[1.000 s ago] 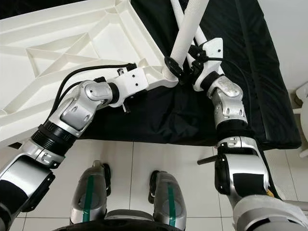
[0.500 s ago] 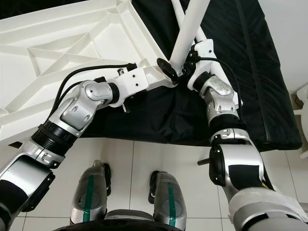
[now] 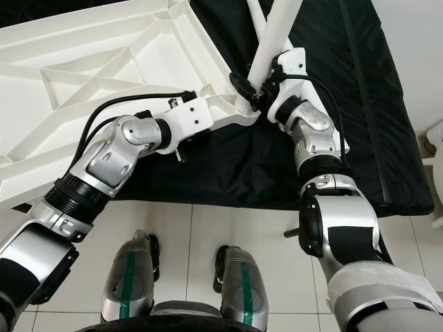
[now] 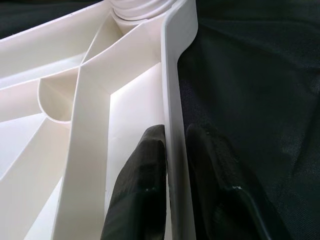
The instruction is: Building children table
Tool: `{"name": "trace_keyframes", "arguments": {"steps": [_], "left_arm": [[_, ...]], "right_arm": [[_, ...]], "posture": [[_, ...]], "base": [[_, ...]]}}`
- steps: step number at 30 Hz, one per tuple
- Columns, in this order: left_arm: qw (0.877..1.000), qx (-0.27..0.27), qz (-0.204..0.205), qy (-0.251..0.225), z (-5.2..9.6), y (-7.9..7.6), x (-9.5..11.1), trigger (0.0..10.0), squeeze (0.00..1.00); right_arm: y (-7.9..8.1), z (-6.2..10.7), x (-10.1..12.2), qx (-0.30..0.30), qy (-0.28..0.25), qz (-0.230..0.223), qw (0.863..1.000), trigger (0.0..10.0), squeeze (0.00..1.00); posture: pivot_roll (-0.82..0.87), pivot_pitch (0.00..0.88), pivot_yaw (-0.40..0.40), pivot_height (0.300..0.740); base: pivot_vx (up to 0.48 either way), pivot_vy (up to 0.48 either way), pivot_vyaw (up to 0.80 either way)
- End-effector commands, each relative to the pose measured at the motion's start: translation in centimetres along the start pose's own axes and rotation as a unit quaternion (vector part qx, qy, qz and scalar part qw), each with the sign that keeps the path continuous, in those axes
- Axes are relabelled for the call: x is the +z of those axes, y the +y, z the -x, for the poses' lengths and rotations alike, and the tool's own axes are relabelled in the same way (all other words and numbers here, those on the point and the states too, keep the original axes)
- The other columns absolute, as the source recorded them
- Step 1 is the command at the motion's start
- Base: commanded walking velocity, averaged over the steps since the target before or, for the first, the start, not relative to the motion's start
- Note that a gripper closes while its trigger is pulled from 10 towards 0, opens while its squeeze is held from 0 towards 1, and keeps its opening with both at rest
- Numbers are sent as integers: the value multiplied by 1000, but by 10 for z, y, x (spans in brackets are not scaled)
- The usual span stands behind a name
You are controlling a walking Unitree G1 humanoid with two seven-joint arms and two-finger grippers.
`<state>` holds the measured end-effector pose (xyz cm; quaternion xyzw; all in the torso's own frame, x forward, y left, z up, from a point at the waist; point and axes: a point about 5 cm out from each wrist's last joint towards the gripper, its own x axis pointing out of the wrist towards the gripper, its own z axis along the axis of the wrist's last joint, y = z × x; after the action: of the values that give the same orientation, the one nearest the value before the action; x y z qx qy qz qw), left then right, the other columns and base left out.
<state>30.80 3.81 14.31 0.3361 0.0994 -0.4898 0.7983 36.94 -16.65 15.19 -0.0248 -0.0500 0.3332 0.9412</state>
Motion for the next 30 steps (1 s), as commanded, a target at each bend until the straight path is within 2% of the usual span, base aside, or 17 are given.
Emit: {"name": "trace_keyframes", "arguments": {"steps": [1,4,5,24,30], "left_arm": [[1000,-4,-5,4,-1,-4,-1,10000,0],[1000,-4,-5,3,-1,-4,-1,10000,0],[1000,-3,-6,3,-1,-3,-1,10000,0],[1000,-7,-8,-3,-2,-6,2,10000,0],[1000,-8,-9,-6,-2,-7,3,10000,0]], "right_arm": [[-3,5,-4,1,10,-1,1000,0,0],[-2,6,-5,3,10,1,1000,118,0],[-2,7,-6,2,12,3,1000,10000,0],[2,10,-9,-17,-1,-4,1000,10000,0],[14,9,-4,-57,-40,-7,998,10000,0]], "posture": [[63,44,-51,740],[62,45,-52,740],[60,46,-52,740],[48,58,-62,740],[43,58,-67,740]], "base": [[0,0,0],[0,0,0],[0,0,0],[0,0,0],[0,0,0]]}}
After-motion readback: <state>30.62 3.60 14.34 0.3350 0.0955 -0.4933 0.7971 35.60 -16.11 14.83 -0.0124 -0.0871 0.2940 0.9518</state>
